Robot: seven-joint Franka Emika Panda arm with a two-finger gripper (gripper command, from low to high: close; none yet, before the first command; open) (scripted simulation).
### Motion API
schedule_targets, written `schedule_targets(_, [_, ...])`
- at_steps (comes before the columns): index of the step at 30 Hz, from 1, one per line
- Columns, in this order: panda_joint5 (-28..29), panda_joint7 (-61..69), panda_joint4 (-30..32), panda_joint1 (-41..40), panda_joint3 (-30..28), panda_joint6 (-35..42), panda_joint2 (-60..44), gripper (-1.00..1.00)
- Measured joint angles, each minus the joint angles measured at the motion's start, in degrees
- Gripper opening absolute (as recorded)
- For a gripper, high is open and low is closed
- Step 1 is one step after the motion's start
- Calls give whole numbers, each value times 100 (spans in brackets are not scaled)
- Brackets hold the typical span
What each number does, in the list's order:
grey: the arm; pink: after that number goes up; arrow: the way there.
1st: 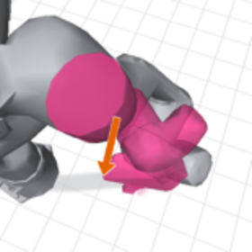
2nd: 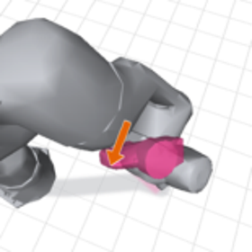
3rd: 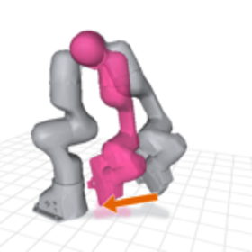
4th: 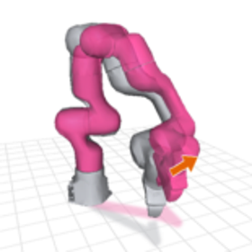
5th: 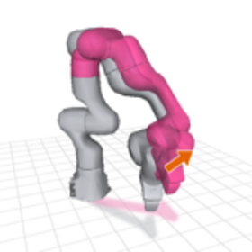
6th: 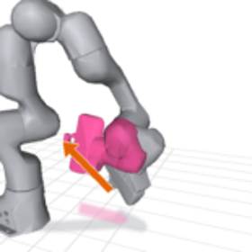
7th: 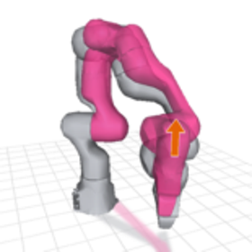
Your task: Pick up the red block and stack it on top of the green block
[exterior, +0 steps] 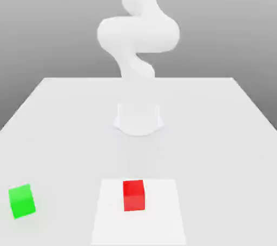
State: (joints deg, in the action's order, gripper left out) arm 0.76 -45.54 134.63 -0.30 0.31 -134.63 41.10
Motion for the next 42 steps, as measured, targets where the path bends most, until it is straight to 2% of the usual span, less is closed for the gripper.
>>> schedule_targets(11, [265,223,1371,-69,-58,-1407,-2379,0])
schedule_targets(19, [-14,710,2319,-46,-132,-2414,-4033,0])
schedule_targets(25, [-135,824,2265,-88,-71,-3432,-5273,0])
schedule_targets(26, [-138,829,2240,-90,-68,-3588,-5456,-100])
schedule_targets(33, [-121,814,2235,-101,-58,-3616,-5490,-100])
schedule_targets(39, [-85,788,2394,-114,-56,-2680,-4396,-100])
schedule_targets(42, [-133,299,2196,-476,-235,-2372,-4285,-100])
